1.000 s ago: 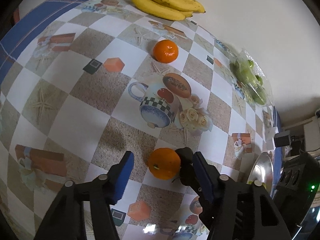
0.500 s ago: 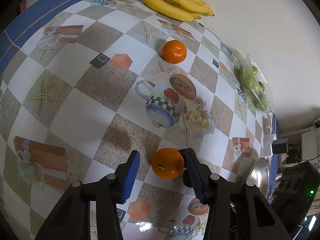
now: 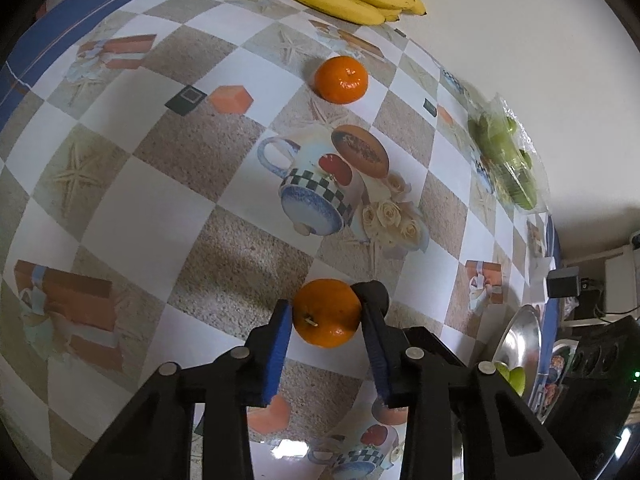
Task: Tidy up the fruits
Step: 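Grasp a dark brown round fruit with the right tool while the left tool grasps a tangerine, then carry the dark fruit in the right tool while the left tool carries the tangerine over the bowl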
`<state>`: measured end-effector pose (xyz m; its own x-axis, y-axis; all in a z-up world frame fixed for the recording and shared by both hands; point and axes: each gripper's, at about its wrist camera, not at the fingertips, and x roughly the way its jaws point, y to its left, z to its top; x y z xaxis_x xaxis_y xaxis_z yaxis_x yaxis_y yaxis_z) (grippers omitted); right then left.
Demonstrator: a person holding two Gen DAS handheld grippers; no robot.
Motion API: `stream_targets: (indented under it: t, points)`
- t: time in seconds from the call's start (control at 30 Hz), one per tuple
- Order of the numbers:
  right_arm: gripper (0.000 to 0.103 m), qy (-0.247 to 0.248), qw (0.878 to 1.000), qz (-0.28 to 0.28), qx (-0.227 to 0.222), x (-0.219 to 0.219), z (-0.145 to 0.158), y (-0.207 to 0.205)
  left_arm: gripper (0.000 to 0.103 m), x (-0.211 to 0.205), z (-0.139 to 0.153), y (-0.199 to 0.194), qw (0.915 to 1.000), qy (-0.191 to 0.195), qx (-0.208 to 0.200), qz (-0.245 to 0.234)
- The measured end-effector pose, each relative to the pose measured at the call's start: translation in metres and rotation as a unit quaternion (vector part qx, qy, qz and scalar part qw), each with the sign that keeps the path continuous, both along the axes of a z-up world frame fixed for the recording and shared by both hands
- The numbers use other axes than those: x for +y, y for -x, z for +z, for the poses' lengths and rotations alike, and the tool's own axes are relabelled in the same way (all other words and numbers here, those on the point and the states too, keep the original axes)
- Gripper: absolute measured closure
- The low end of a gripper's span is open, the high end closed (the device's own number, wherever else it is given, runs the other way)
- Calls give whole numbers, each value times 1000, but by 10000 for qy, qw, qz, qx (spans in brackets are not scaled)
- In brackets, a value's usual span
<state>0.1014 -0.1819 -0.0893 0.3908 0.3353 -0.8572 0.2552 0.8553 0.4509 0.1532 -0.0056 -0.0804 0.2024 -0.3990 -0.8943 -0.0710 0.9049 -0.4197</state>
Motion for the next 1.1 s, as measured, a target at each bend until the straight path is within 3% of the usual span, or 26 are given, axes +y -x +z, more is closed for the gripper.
stream_targets:
  t: [0.47,0.67,1.1]
  points:
    - [75,52,9999,78,130,5,-7,-2,66,17,6,-2,9995,120,-57,289]
    - [69,53,9997,153,175,9,-9,-2,66,18,8,-1,9993,151,-77,321]
    - [69,116,9995,230,181,13,-7,-3,66,20,10,-1,9990,185,-103,388]
